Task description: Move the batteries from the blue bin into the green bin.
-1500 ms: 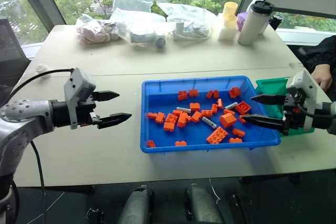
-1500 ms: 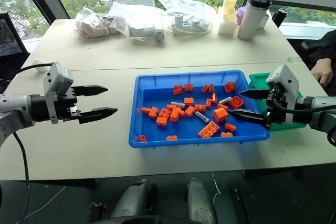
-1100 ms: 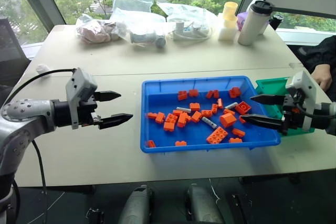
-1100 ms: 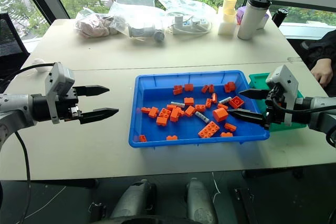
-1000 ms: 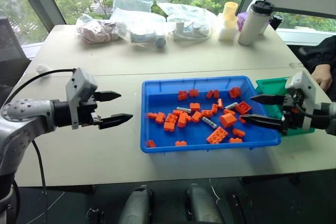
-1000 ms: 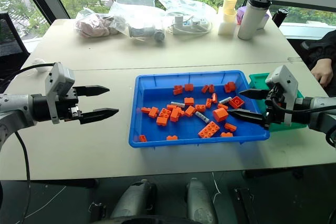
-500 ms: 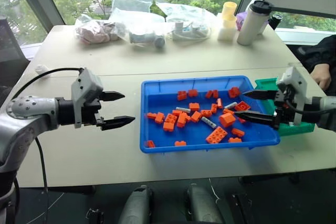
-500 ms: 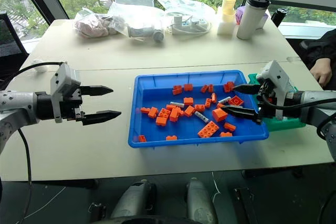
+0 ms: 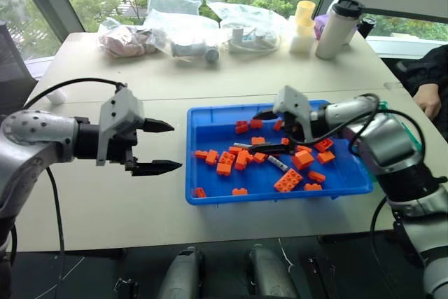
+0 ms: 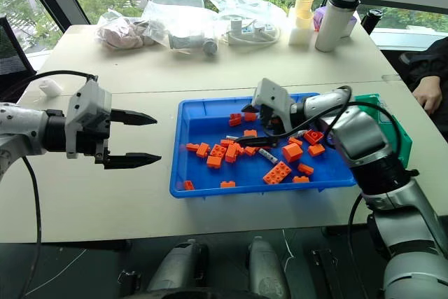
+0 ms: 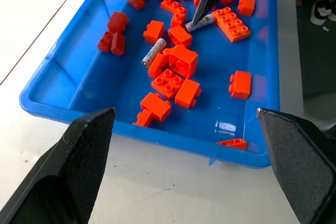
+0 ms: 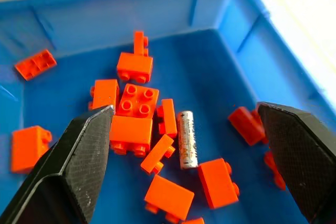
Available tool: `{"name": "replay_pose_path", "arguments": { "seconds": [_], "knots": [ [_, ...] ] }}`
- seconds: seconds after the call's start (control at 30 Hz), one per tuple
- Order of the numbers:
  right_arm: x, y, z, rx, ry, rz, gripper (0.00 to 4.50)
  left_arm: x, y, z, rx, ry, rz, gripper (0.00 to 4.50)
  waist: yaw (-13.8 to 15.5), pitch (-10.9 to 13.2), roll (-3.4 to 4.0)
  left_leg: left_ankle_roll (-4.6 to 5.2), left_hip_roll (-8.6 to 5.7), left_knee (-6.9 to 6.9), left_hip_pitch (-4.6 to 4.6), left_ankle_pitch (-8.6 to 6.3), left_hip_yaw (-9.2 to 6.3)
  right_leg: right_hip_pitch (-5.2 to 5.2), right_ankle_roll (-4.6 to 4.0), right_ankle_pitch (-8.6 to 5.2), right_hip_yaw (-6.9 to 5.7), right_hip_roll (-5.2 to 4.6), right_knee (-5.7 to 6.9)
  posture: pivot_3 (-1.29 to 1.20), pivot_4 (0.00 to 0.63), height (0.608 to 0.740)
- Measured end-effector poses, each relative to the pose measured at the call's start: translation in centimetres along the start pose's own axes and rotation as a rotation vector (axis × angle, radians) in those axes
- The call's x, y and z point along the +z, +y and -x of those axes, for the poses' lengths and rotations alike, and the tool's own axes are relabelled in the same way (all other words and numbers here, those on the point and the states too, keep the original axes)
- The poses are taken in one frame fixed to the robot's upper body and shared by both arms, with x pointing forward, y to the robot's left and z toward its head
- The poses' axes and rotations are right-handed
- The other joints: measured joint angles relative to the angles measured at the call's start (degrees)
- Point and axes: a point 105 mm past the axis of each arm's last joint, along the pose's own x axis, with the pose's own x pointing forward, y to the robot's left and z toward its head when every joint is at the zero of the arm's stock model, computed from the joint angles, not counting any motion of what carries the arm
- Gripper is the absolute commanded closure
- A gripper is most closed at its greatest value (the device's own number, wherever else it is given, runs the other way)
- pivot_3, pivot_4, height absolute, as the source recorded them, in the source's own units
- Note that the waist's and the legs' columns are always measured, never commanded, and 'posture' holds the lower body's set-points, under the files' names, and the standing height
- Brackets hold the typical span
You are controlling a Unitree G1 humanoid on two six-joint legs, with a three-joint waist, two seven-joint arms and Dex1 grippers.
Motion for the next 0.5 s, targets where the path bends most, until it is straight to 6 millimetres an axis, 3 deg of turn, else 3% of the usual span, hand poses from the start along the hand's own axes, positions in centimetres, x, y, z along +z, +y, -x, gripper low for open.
{"name": "replay_pose_path", "arguments": {
  "seconds": [0.13,0.23,0.37,0.5],
  "knots": [
    [-0.7,-1.1,-1.3,-0.005,0.033,0.024,0.02,-0.6,-0.4,0.1,0.018,0.009,0.036,0.0,0.02,0.01,-0.01,-0.01,-0.07,0.03,0.0,0.0,0.04,0.01,0.01,0.01,-0.01,-0.14,-0.01,0.0,0.15,0.74],
    [-0.4,-1.6,-1.4,-0.006,0.041,0.056,0.94,-0.5,-0.4,0.3,0.04,0.007,0.037,0.0,-0.02,0.01,-0.01,-0.02,-0.06,0.03,0.05,0.01,0.01,0.04,0.01,0.01,-0.03,-0.13,0.0,0.0,0.15,0.74],
    [-0.4,-1.1,-1.7,0.048,0.019,0.024,2.99,-0.3,-0.5,0.3,0.054,-0.004,0.038,0.0,-0.13,0.01,-0.01,-0.02,-0.05,0.02,0.05,0.01,0.01,0.04,0.01,0.01,-0.02,-0.13,0.01,0.0,0.15,0.74],
    [0.5,-1.4,-0.9,0.045,-0.049,-0.049,2.99,-0.5,-0.6,0.3,0.055,-0.001,0.053,0.0,-0.13,0.01,-0.01,-0.02,-0.05,0.02,0.05,0.01,0.01,0.04,0.01,0.01,-0.02,-0.18,0.02,0.0,0.15,0.74]
  ]
}}
